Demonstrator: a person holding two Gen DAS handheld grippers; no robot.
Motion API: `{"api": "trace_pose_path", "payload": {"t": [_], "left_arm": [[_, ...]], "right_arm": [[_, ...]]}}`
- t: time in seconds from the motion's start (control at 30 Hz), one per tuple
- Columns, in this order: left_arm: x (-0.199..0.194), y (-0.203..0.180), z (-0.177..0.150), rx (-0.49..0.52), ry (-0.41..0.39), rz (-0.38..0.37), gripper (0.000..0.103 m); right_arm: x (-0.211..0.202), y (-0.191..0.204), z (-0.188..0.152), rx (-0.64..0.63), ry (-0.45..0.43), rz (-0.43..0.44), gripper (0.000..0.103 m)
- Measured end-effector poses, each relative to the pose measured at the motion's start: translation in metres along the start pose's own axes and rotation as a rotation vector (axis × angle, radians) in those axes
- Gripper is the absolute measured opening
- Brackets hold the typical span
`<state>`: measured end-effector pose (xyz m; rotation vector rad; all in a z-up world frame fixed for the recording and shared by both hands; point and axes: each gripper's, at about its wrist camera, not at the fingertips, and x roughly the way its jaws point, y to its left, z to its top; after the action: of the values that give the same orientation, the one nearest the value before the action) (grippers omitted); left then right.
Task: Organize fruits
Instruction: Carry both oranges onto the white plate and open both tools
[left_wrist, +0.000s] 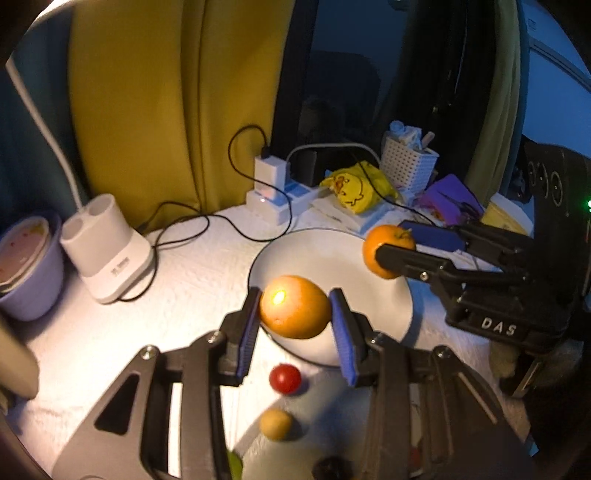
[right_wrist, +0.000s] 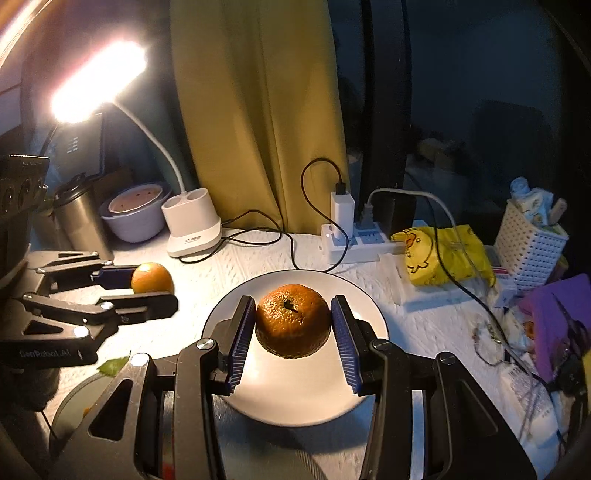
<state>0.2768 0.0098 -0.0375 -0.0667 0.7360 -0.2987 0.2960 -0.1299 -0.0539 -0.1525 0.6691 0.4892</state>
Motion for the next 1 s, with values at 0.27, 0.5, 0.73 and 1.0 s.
{"api": "trace_pose_path", "payload": {"t": [0.27, 0.5, 0.73, 1.0], "left_arm": [[0.042, 0.013, 0.011, -0.030, 0.081, -0.046, 0.038], [0.065, 0.018, 0.011, -0.051, 0.137, -0.064, 0.038], [0.067, 0.022, 0.010, -0.075, 0.154, -0.050, 0.039], [0.037, 0.018, 0.015, -0.077, 0.089, -0.037, 0.042]], "right_arm": [[0.049, -0.013, 0.004, 0.076, 0.064, 0.016, 0.045], [0.085, -0.021, -0.001, 0.161, 0.134, 0.031, 0.045], [0.094, -0.029, -0.006, 0.214, 0.140, 0.030, 0.049], [0.068, -0.023, 0.005, 0.196, 0.082, 0.006, 0.058]]}}
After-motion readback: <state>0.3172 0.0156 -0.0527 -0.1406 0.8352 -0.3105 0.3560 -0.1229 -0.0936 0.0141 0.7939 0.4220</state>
